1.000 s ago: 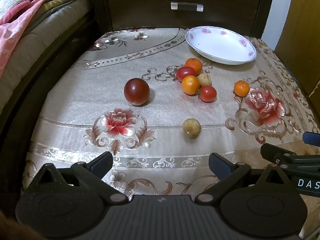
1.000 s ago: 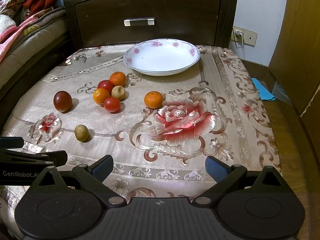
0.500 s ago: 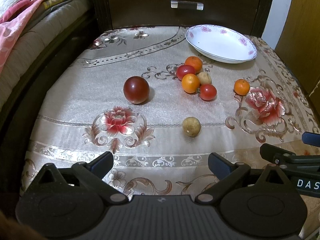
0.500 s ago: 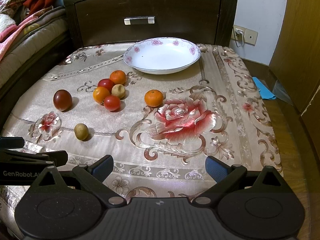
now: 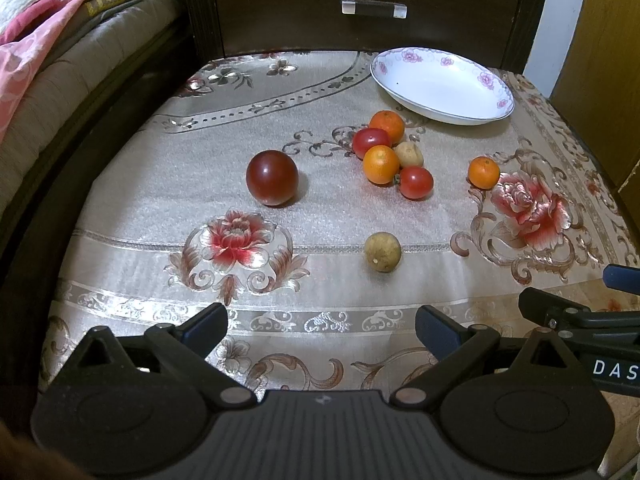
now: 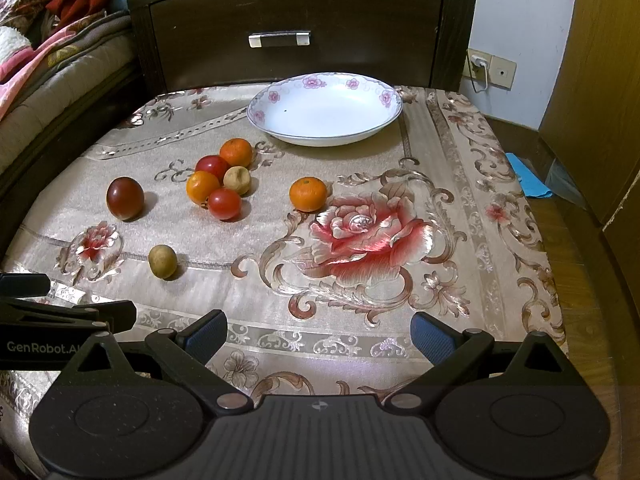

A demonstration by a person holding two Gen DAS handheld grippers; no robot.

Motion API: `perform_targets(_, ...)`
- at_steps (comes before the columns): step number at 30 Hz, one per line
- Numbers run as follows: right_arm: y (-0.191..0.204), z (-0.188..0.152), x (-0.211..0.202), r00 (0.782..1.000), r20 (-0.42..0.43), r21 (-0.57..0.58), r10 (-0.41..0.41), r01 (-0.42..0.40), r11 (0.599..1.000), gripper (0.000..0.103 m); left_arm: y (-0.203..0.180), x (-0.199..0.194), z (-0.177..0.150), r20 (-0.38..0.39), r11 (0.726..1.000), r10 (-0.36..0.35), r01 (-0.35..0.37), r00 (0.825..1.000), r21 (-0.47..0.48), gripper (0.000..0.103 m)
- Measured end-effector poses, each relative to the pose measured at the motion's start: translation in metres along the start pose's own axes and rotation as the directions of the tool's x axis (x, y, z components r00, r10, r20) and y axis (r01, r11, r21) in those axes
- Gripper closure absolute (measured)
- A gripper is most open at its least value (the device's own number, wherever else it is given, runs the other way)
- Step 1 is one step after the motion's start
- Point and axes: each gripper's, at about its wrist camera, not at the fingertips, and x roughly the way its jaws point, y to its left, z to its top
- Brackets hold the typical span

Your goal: Organize fruits

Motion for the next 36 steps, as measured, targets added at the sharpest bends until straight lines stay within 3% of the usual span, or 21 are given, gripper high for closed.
perform_targets(19,0.001,-0.002,0.002,1.0,-0.007,0.0,0.0,0.0,1.0,0.01,0.0,0.001,-0.001,-0.003,1.0,-0.002,0.002,1.0,-0.002,0.0)
perform_targets(26,0.0,-0.002,0.003,1.0,-0.019,0.002,0.006,-0.006,1.0,0.01,0.0,0.009,0.0,-0.009,0.999,-0.038,0.038,0.999,-0.011,0.001)
perform_targets(36,-0.004,0.018,0.013,1.0,-0.016,-0.061,0.02,-0.021,0.998,0.016,-0.007,0.022,0.019,0.036,0.998,-0.065,0.065,0.997,0.003,0.004)
